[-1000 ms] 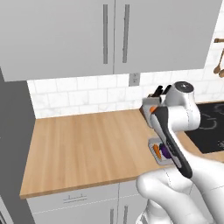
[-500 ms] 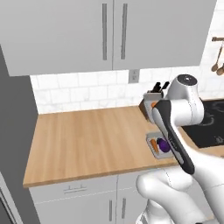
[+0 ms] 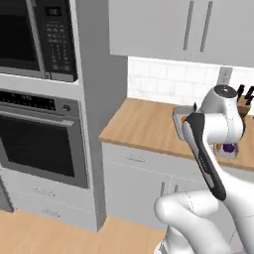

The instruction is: Take the meat container that has the shrimp and place it on the second highest rack of the freezer. Then take the vegetable container that has the eggplant and carrot and place it on the highest rack of the freezer.

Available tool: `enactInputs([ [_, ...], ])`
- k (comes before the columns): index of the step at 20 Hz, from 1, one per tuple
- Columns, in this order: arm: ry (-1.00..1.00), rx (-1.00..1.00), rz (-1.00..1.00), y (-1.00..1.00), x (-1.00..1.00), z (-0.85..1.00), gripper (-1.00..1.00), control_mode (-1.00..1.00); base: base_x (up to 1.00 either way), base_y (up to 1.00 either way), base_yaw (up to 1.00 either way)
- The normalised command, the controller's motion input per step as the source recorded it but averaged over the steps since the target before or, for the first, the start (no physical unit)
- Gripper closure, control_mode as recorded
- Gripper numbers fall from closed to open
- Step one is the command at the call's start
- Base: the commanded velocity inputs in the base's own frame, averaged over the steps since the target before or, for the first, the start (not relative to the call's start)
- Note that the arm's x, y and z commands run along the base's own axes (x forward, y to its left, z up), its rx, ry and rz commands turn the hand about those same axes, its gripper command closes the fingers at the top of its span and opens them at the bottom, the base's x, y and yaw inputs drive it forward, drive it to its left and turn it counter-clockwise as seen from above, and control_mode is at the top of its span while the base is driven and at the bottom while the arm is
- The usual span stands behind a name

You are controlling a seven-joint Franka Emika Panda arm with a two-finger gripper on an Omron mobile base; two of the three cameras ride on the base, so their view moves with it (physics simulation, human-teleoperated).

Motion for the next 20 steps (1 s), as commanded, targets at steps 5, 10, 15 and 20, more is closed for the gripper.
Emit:
enactInputs([
  [5, 0.0, 0.0, 0.0, 0.0, 0.0, 0.0, 1.0, 1.0, -0.19, 0.0, 1.0],
  [10, 0.0, 0.0, 0.0, 0.0, 0.0, 0.0, 1.0, 1.0, 0.0, 0.0, 1.0],
  [15, 0.0, 0.0, 0.0, 0.0, 0.0, 0.0, 1.0, 1.0, 0.12, 0.07, 0.9],
  [20, 0.0, 0.0, 0.0, 0.0, 0.0, 0.0, 1.0, 1.0, 0.8, 0.18, 0.58],
])
